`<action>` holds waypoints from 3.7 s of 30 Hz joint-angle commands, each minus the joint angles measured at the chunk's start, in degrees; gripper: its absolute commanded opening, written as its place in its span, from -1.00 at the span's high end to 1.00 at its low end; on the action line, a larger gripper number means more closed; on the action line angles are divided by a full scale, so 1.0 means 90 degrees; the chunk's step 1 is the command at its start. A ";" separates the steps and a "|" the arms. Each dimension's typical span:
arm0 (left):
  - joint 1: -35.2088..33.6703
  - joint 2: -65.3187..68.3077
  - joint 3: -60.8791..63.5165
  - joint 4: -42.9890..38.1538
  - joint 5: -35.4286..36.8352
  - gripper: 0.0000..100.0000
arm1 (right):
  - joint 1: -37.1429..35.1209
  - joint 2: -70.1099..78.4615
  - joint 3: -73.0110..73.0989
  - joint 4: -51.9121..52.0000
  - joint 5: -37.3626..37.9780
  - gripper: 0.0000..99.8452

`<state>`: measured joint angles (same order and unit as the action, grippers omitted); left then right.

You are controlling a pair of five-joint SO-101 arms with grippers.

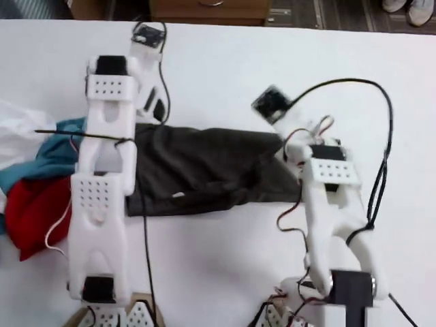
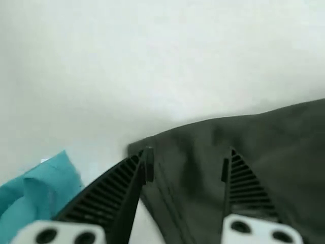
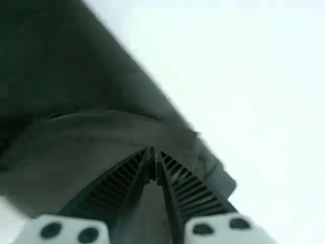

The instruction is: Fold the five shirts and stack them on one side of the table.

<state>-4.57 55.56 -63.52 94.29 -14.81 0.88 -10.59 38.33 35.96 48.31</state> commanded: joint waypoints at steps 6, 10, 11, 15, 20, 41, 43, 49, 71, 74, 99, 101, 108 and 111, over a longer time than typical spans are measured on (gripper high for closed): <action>0.0107 -0.0186 0.0015 0.0918 -0.0361 0.50 | 0.0591 0.0962 -0.0137 -0.0601 -0.0039 0.96; 0.0029 -0.1045 0.0718 0.0918 -0.0342 0.50 | 0.0962 0.0943 -0.0166 -0.0591 -0.0020 0.96; 0.0010 -0.1289 0.1070 0.0908 -0.0254 0.50 | 0.1070 0.0874 -0.0166 -0.0532 -0.0020 0.96; -0.0147 -0.2110 0.2642 0.0850 0.0371 0.50 | 0.1421 0.0347 -0.0186 -0.0083 -0.0010 0.95; -0.0352 -0.2540 0.3824 0.0313 0.0586 0.50 | 0.1626 -0.0640 -0.0176 0.0562 -0.0010 0.87; -0.1084 -0.2276 0.4928 -0.1172 0.0342 0.50 | 0.1939 -0.2974 -0.0137 0.2154 0.0000 0.82; -0.1065 -0.2061 0.4918 -0.1211 0.0361 0.50 | 0.1939 -0.2974 -0.0137 0.2154 0.0000 0.82; -0.0811 -0.1739 0.4908 -0.1289 0.0381 0.50 | 0.1939 -0.3013 -0.0127 0.2330 0.0000 0.82; -0.1192 0.0713 0.1392 0.0899 0.0205 0.96 | 0.2017 -0.3033 -0.0156 0.2379 0.0000 0.82; -0.1377 0.0557 0.1402 0.0908 -0.0068 0.96 | 0.2095 -0.3033 -0.0176 0.2379 0.0000 0.82; 0.3096 -0.3106 0.1617 0.0889 -0.0449 0.96 | 0.6540 -0.2965 0.0977 0.0796 0.0889 0.82; 0.3399 -0.3106 0.1304 0.0889 -0.0508 0.96 | 0.6764 -0.2965 0.1348 0.0552 0.1162 0.82; 0.4093 -0.3096 0.1148 0.0098 -0.0723 0.96 | 0.7917 -0.2965 0.2188 -0.0376 0.1250 0.82; 0.4239 -0.3096 0.1148 -0.0107 -0.0772 0.96 | 0.8288 -0.2965 0.2315 -0.0523 0.1260 0.82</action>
<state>32.09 31.56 -50.95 95.52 -21.14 72.70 -35.03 59.08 32.97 59.12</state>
